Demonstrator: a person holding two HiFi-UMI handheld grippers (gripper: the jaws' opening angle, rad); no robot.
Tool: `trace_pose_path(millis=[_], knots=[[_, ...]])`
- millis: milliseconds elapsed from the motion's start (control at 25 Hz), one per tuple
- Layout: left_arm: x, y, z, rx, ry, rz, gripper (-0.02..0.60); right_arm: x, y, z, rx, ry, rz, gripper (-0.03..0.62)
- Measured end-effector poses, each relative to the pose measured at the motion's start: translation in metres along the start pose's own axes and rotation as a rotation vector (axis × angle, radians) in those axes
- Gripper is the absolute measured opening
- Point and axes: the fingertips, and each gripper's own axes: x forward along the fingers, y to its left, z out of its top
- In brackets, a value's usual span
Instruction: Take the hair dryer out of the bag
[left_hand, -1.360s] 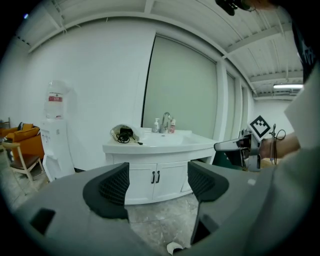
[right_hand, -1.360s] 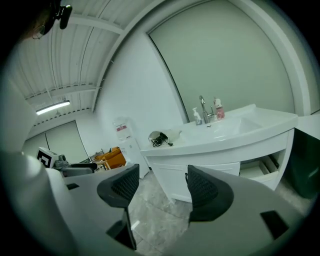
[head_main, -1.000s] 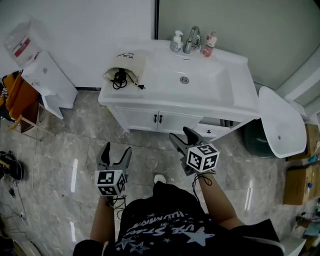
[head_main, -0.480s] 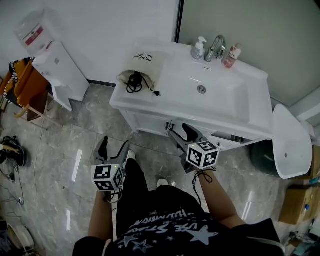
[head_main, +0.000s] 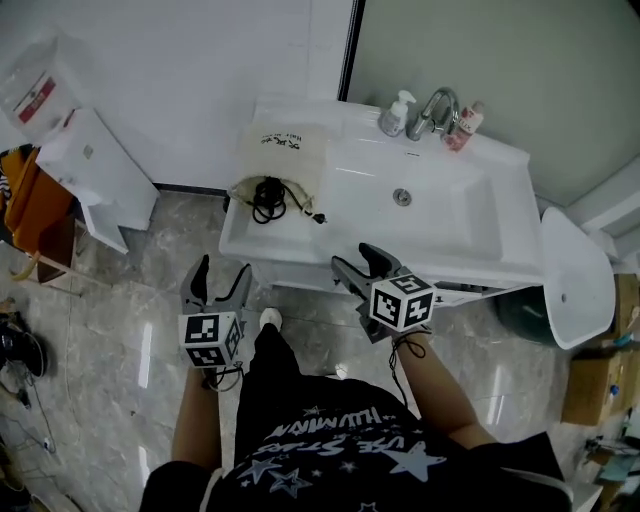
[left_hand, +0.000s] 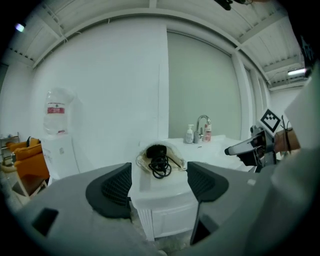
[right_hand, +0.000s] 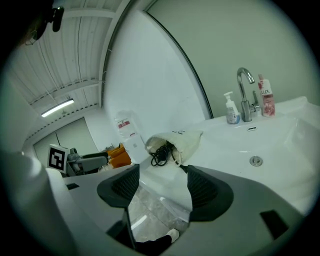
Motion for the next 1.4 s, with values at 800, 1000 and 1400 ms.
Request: trace_pose_path(millis=[800, 1000, 1400], knots=[[0.19, 0.066, 0.01, 0.227, 0.168, -0.325, 0.176, 0.167, 0.03, 0.038, 0.075, 0.111, -0.061, 0.282], [0.216, 0.065, 0.01, 0.28, 0.18, -0.387, 0.095, 0.199, 0.027, 0.04, 0.083, 0.157, -0.08, 0.281], [0.231, 0.062, 0.025, 0.175, 0.189, -0.526, 0.052, 0.254, -0.003, 0.052, 0.08, 0.256, -0.182, 0.272]])
